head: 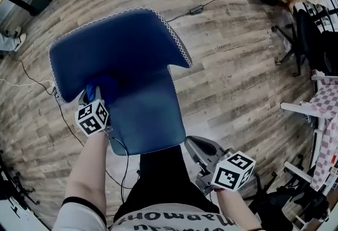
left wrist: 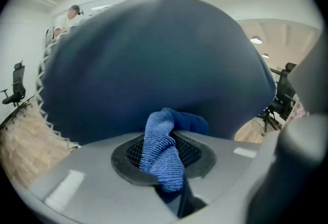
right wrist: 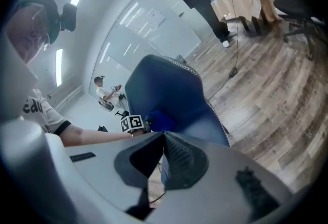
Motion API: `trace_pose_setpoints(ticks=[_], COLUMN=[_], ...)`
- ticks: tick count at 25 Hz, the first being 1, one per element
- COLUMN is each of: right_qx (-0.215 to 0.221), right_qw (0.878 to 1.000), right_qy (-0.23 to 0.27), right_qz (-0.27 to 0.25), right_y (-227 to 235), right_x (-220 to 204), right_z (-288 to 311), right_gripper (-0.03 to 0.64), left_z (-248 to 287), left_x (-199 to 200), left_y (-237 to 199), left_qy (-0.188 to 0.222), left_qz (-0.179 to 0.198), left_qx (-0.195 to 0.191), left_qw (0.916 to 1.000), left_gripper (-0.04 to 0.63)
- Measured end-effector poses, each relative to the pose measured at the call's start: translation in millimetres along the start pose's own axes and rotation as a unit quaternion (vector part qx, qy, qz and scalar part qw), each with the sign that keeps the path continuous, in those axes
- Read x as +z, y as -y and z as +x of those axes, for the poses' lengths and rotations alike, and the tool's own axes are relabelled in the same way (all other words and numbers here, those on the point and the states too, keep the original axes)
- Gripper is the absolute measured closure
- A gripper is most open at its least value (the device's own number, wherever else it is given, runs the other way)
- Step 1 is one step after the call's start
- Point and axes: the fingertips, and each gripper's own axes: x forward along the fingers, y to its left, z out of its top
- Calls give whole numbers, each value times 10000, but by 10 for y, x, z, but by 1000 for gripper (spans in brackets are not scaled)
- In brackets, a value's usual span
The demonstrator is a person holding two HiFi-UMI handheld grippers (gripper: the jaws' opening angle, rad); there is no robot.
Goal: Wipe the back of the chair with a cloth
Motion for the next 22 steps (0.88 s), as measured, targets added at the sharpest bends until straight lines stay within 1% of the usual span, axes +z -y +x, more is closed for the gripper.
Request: trace_pose_setpoints(ticks=[2, 8, 10, 12, 14, 17, 20, 22], right_qx=[40, 58, 79, 146, 190, 145, 108, 100], right_qw=[10000, 9997, 9997, 9993, 9986, 9988, 9989, 9987], right_qy=[-62, -211, -208, -167, -127, -127, -137, -131], right_qz=[-41, -96, 35, 291, 472, 448, 444, 488], right_y=[-28, -43, -21, -9, -5, 26, 55, 72], right_x=[5, -35, -54, -64, -72, -84, -107, -121], right_z=[58, 156, 157, 155, 166, 170, 156, 139], right_gripper=[603, 603, 603, 603, 603, 603, 603, 603], left_z=[-18, 88, 135, 184, 214, 249, 323, 359], left_x=[-41, -66, -93, -142, -154, -159, -227, -253], left_y=[-148, -202, -169, -121, -123, -115, 33, 127], left_qy=[-7, 19, -13, -122, -154, -116, -293, -361], left_qz=[-170, -301, -322, -274, -287, -446, -373, -504], left_qx=[138, 192, 176, 153, 223, 330, 240, 265], left_qw=[9998, 9994, 9993, 9994, 9992, 9984, 9986, 9977], left_gripper=[517, 517, 517, 515, 517, 520, 526, 529])
